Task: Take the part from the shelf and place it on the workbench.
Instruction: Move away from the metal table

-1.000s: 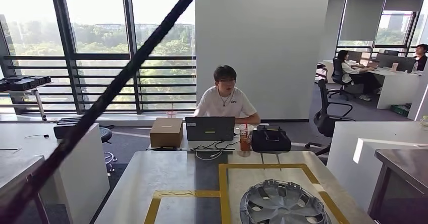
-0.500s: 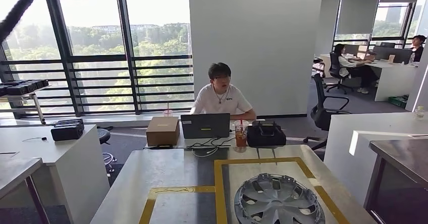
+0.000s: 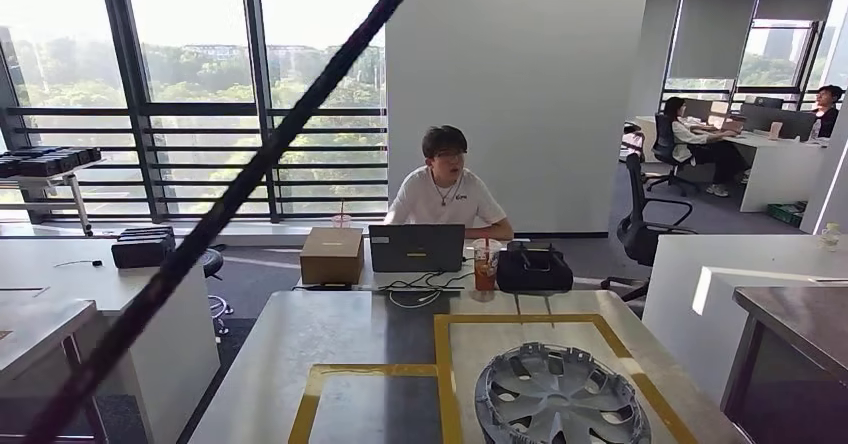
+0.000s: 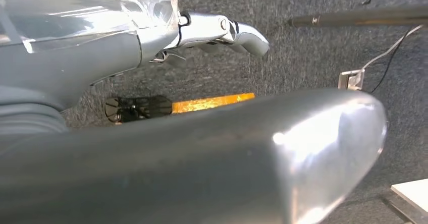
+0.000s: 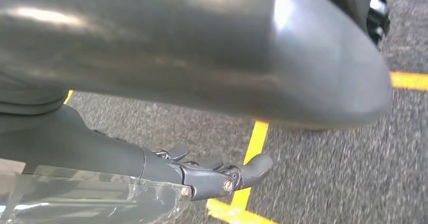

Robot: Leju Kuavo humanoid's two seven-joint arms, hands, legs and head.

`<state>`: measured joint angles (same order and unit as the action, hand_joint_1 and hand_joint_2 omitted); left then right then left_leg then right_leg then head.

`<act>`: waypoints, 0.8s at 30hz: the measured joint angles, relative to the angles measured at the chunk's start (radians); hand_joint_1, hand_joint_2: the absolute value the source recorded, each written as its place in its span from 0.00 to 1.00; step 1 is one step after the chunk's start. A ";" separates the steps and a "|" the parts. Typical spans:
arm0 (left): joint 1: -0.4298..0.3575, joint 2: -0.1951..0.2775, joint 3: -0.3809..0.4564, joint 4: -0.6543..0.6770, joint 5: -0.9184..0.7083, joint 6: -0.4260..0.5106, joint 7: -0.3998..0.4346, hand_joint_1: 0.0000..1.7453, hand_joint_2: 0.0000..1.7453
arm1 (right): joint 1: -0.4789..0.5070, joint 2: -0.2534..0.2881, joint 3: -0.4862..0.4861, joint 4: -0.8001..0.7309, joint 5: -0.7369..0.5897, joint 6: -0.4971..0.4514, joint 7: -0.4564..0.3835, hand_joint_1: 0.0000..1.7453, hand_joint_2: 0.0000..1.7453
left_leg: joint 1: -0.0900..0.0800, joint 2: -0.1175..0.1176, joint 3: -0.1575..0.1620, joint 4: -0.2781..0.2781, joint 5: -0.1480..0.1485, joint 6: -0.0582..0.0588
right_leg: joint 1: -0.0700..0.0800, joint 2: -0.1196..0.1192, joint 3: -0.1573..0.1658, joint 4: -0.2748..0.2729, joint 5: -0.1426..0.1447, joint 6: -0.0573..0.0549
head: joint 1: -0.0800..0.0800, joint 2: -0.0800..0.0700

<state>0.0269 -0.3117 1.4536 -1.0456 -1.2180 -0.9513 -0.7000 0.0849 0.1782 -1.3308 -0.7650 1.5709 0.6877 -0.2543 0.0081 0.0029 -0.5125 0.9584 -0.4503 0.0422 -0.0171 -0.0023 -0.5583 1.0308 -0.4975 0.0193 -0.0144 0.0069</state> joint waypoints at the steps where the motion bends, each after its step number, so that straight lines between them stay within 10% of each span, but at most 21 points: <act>1: 0.000 0.001 -0.005 0.000 0.002 0.000 0.000 0.00 0.00 | -0.001 0.000 -0.002 0.002 0.000 0.001 -0.005 0.00 0.00 | -0.002 0.001 -0.010 0.000 0.007 0.004 | -0.001 0.000 -0.026 0.061 -0.040 -0.004 | 0.001 0.000; 3: 0.002 0.003 -0.014 0.002 0.006 0.000 0.000 0.00 0.00 | -0.002 0.000 -0.007 0.006 0.000 0.003 -0.014 0.00 0.00 | -0.006 0.002 -0.032 0.001 0.022 0.008 | -0.001 0.001 -0.072 0.195 -0.107 -0.005 | 0.004 0.000; 5: 0.004 0.005 -0.023 0.007 0.011 0.000 0.000 0.00 0.00 | -0.002 0.000 -0.012 0.010 0.000 0.004 -0.020 0.00 0.00 | -0.007 0.002 -0.053 0.003 0.037 0.005 | -0.002 0.001 -0.056 0.216 -0.109 0.008 | 0.005 0.000; 9: 0.008 0.012 -0.036 0.015 0.019 0.002 0.000 0.00 0.00 | -0.006 -0.001 -0.013 0.013 0.000 0.008 -0.025 0.00 0.00 | -0.009 0.001 -0.087 0.022 0.059 -0.011 | -0.003 0.005 0.111 -0.039 -0.040 0.020 | 0.008 0.000; 13: 0.013 0.017 -0.041 0.015 0.024 -0.006 0.000 0.00 0.00 | -0.004 -0.001 -0.016 0.014 0.001 0.023 -0.028 0.00 0.00 | -0.007 -0.004 -0.103 0.034 0.074 -0.036 | 0.001 0.009 0.102 -0.068 -0.026 -0.014 | 0.011 0.000; 19: 0.019 0.017 -0.040 0.012 0.019 -0.022 0.000 0.00 0.00 | 0.003 -0.006 -0.014 0.016 0.002 0.018 -0.033 0.00 0.00 | 0.003 -0.004 -0.163 0.301 -0.136 -0.061 | 0.002 -0.001 0.040 -0.065 0.027 -0.038 | 0.004 -0.001; 21: 0.019 0.016 -0.038 0.009 0.016 -0.027 0.000 0.00 0.00 | 0.004 -0.009 -0.011 0.021 0.002 0.002 -0.038 0.00 0.00 | 0.002 -0.004 -0.108 0.276 -0.104 -0.055 | 0.006 -0.001 0.018 -0.061 0.043 -0.036 | 0.003 -0.001; 24: 0.018 0.014 -0.037 -0.005 0.015 -0.032 0.000 0.00 0.00 | 0.002 -0.012 -0.005 0.037 0.001 -0.017 -0.046 0.00 0.00 | -0.007 -0.004 0.048 0.067 -0.070 -0.028 | 0.011 -0.001 0.003 -0.057 0.064 -0.029 | 0.002 0.000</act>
<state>0.0445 -0.2979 1.4168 -1.0507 -1.2030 -0.9830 -0.7004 0.0867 0.1663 -1.3362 -0.7282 1.5722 0.6707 -0.2999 0.0016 -0.0014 -0.4647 1.0254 -0.5199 0.0141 -0.0064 -0.0031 -0.5557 0.9737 -0.4338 -0.0095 -0.0122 0.0065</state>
